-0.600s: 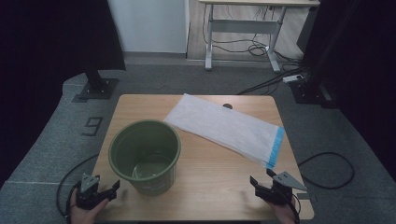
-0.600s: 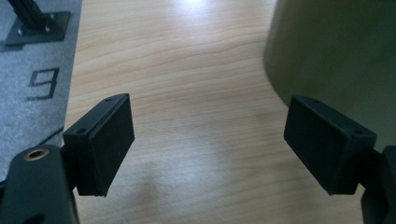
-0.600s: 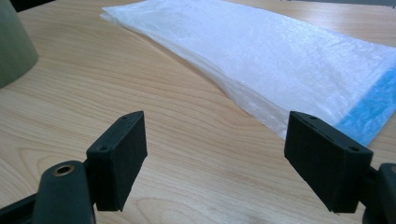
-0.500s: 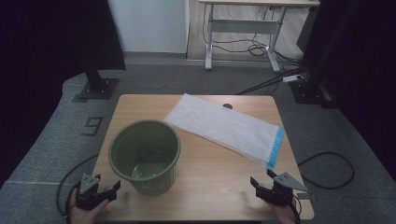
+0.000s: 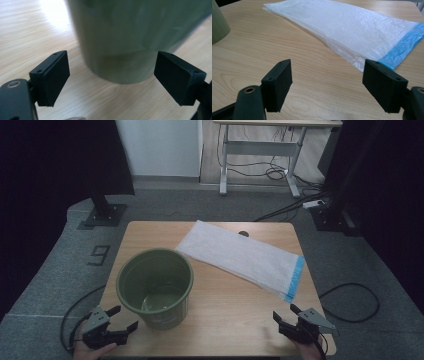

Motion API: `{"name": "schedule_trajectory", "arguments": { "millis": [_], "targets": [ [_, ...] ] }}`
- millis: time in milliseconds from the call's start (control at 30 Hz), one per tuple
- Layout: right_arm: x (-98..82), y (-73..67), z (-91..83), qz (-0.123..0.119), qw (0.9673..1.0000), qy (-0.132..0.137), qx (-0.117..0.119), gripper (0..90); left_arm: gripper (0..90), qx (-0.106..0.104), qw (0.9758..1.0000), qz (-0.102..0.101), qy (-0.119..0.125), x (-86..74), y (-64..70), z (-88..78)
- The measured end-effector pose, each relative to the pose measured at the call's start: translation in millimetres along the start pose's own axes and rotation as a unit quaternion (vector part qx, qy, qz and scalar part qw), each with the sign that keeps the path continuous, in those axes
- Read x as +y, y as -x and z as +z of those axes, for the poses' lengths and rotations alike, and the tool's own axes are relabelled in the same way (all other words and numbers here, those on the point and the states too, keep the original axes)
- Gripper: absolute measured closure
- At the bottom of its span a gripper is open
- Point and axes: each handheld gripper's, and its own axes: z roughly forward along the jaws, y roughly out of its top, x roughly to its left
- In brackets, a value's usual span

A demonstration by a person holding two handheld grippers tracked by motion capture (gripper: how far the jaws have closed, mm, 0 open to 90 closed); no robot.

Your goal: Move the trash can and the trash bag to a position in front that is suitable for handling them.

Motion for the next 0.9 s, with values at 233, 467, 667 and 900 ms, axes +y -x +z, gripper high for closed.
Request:
{"name": "schedule_trajectory", "arguments": {
  "millis": [233, 467, 667, 900],
  "targets": [
    [-0.9, 0.4, -2.0, -0.006, 0.9999, 0.0, 0.009, 25.2, 13.3, -0.032, 0.9993, 0.011, -0.013, 11.0, 17.0, 31.3],
    [-0.6, -1.1, -0.2, -0.013, 0.9997, -0.001, 0.018, 25.2, 14.1, -0.042, 0.9988, 0.018, -0.021, 16.7, 24.5, 45.1],
    [-1.7, -6.1, 2.1, -0.02, 0.9993, -0.004, 0.03, 25.3, 14.5, -0.042, 0.9989, 0.018, -0.008, 28.2, 25.5, 52.9],
    [-0.9, -11.1, 8.3, -0.033, 0.9989, -0.013, 0.031, 25.3, 14.9, -0.05, 0.9976, 0.046, -0.017, 47.1, 34.4, 77.1]
  ]
}}
